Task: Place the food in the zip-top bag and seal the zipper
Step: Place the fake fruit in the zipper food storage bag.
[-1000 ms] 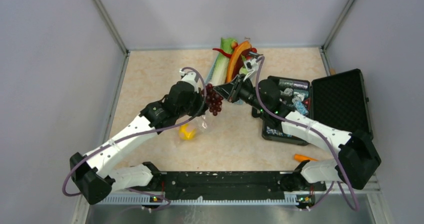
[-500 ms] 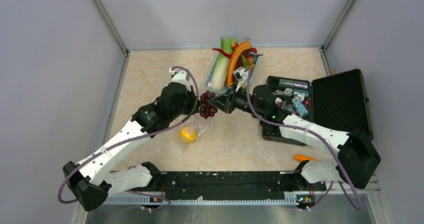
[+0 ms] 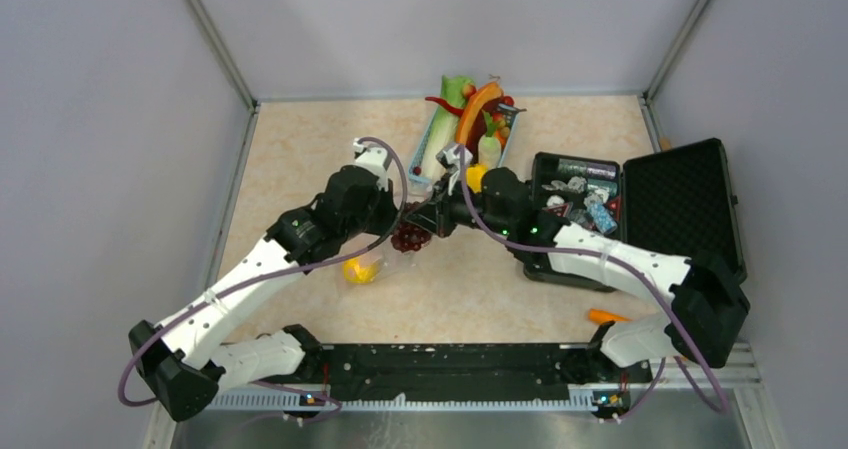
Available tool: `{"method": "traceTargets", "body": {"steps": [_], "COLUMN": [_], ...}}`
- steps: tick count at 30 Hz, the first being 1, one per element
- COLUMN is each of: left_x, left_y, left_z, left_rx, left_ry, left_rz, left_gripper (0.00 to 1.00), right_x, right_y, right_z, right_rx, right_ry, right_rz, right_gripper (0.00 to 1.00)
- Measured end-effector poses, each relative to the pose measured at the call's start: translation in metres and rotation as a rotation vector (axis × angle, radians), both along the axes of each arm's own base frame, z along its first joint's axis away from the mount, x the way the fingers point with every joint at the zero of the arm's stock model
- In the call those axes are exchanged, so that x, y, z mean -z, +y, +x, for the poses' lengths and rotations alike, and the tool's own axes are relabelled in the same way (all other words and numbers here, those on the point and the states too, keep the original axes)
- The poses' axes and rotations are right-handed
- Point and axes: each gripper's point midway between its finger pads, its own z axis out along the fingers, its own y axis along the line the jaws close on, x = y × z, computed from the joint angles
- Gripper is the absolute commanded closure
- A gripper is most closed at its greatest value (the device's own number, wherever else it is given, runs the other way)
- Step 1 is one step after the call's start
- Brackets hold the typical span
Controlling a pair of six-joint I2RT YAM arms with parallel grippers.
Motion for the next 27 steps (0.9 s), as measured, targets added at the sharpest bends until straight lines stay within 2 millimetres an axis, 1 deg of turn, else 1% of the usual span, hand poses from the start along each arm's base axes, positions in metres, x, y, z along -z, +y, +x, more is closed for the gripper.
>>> {"method": "traceTargets", "body": {"steps": [2, 4, 7, 10, 13, 15, 16, 20, 21, 23, 25, 27], "left_x": [0.005, 0.01, 0.014, 0.011, 0.007, 0.003, 0.001, -0.004, -0.004, -0.004, -0.004, -0.004], "left_y": [0.0, 0.0, 0.001, -0.005, -0.006, -0.006, -0.005, -0.006, -0.006, -0.007, -0.007, -0.007], "left_z": [-0.002, -0.005, -0.007, -0.011, -0.013, -0.013, -0.013, -0.013, -0.013, -0.013, -0.013, -0.012], "left_rx": [0.023, 0.041, 0.046, 0.072, 0.077, 0.074, 0.074, 0.075, 0.076, 0.079, 0.079, 0.076], "left_ry": [0.015, 0.037, 0.059, 0.066, 0.061, 0.05, 0.044, 0.027, 0.029, 0.03, 0.029, 0.026], "left_rz": [0.023, 0.037, 0.051, 0.027, 0.009, 0.0, -0.005, -0.02, -0.02, -0.02, -0.02, -0.018], "left_gripper": [1.0, 1.0, 1.0, 1.0, 0.98, 0.98, 0.98, 0.99, 0.98, 0.98, 0.98, 0.98], "right_x": [0.001, 0.003, 0.014, 0.032, 0.053, 0.059, 0.06, 0.06, 0.06, 0.06, 0.06, 0.06], "right_y": [0.009, 0.014, 0.011, 0.006, 0.007, 0.009, 0.009, 0.016, 0.018, 0.02, 0.021, 0.021], "right_z": [0.002, 0.012, 0.029, 0.041, 0.044, 0.042, 0.04, 0.03, 0.027, 0.024, 0.025, 0.025], "right_rx": [0.024, 0.088, 0.194, 0.27, 0.285, 0.277, 0.271, 0.202, 0.185, 0.17, 0.175, 0.181], "right_ry": [-0.015, -0.018, -0.01, 0.011, 0.037, 0.041, 0.041, 0.043, 0.046, 0.06, 0.074, 0.078], "right_rz": [-0.032, -0.054, -0.083, -0.112, -0.158, -0.169, -0.17, -0.132, -0.125, -0.126, -0.131, -0.118], "right_gripper": [1.0, 1.0, 1.0, 1.0, 1.0, 0.99, 0.97, 0.87, 0.83, 0.7, 0.51, 0.41]}}
